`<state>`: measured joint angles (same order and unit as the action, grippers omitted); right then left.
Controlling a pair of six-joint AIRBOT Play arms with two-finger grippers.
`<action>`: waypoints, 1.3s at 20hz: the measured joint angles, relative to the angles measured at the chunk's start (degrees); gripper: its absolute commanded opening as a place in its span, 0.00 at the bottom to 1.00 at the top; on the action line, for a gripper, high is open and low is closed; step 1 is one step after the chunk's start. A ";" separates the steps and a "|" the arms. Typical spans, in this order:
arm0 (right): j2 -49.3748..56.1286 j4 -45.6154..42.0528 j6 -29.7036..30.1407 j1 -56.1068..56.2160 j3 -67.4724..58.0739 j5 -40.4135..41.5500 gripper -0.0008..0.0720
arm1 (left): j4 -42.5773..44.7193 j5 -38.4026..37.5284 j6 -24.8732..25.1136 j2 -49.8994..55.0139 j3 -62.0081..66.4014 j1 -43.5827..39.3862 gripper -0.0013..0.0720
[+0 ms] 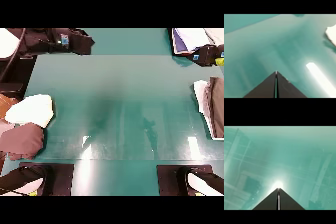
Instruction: Fold the shirts.
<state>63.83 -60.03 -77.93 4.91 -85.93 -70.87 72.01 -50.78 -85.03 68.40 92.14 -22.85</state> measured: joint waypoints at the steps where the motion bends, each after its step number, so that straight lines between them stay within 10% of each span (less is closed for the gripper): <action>1: 0.00 0.00 0.00 0.00 0.00 -0.09 0.04 | 2.27 -1.99 -0.02 -0.46 0.02 1.44 0.05; 2: 0.00 0.00 0.00 -0.02 0.00 -0.31 0.04 | 4.57 -5.05 -0.04 -0.92 0.00 3.43 0.23; 3: 0.00 0.00 0.00 0.00 0.00 -0.48 0.04 | 6.73 -8.26 -0.15 -1.29 -0.15 5.73 0.72; 4: 0.00 0.00 0.00 0.00 0.00 -0.57 0.04 | 9.22 -12.09 -0.20 -1.57 -0.61 8.57 0.92; 9: 0.00 0.00 0.00 -0.02 0.00 -0.92 0.04 | 15.43 -22.10 -0.48 -2.05 -10.54 22.67 0.84; 16: 0.00 0.00 0.00 -0.02 0.00 -1.05 0.04 | 17.42 -12.96 -1.60 -2.16 -35.06 32.63 0.83; 18: 0.00 0.00 0.00 -0.02 0.00 -0.85 0.04 | 17.70 -11.28 -2.67 -2.21 -38.10 33.35 0.21; 19: 0.00 0.00 0.00 -0.02 0.00 -0.72 0.04 | 17.81 -11.13 -3.19 -2.23 -38.73 33.62 0.06; 26: 0.00 0.39 -0.02 0.07 -3.08 1.22 0.04 | 14.88 -14.10 -3.61 -6.82 -24.96 31.15 0.05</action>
<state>63.83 -59.64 -77.95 4.97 -89.01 -69.65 86.89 -64.88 -88.64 61.58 67.18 8.29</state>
